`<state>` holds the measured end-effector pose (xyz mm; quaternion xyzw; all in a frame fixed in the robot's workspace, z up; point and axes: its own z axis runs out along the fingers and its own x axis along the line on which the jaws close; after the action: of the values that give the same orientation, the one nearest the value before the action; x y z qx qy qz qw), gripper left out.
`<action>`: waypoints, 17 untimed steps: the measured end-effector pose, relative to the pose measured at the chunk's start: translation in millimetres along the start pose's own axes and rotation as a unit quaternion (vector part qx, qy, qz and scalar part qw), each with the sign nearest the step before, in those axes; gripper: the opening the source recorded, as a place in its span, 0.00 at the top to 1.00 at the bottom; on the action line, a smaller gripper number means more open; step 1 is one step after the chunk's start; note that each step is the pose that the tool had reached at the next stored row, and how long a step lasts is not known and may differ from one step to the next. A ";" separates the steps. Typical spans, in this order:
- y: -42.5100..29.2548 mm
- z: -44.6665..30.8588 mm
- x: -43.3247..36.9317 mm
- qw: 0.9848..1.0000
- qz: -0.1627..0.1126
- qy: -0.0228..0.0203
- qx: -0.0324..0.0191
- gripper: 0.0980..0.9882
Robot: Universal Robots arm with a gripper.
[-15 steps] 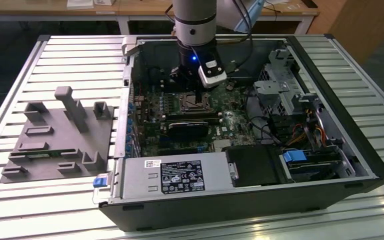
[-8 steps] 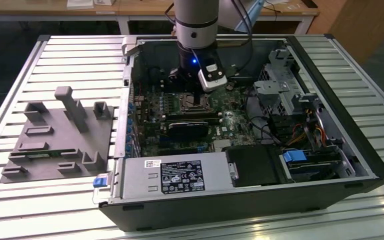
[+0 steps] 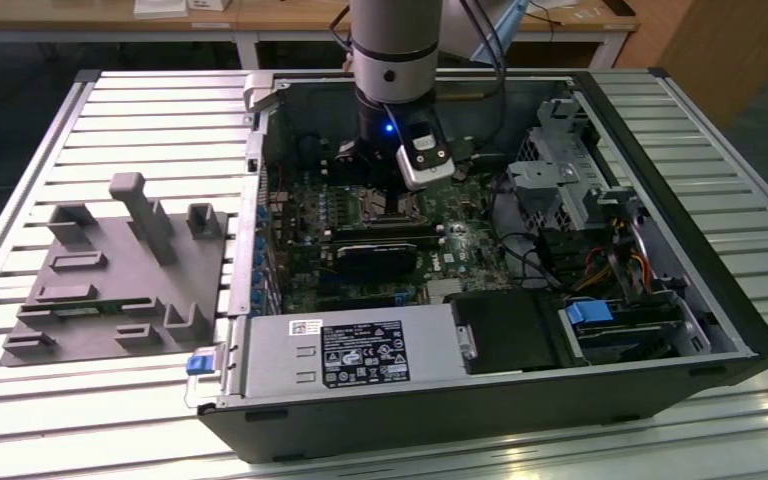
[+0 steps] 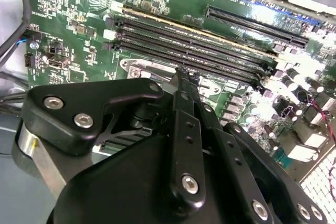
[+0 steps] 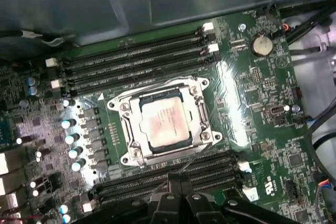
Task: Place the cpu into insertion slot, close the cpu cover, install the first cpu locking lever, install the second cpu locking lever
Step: 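Install the second cpu locking lever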
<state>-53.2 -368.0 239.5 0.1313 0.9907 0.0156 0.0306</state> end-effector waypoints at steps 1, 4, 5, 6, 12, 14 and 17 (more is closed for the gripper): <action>-0.9 0.3 0.0 1.000 0.000 0.001 -0.005 1.00; -3.5 1.5 0.7 1.000 0.000 0.005 -0.019 1.00; -4.3 1.9 1.2 1.000 0.000 0.006 -0.022 1.00; -5.5 2.2 2.0 1.000 0.000 0.006 -0.024 1.00; -12.9 5.3 8.9 1.000 -0.001 0.004 -0.029 1.00; -14.9 6.2 9.9 1.000 -0.002 0.000 -0.031 1.00; -17.8 7.8 11.7 0.999 -0.003 -0.006 -0.033 1.00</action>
<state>-68.6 -381.9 230.4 0.1275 0.9898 0.0478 0.0413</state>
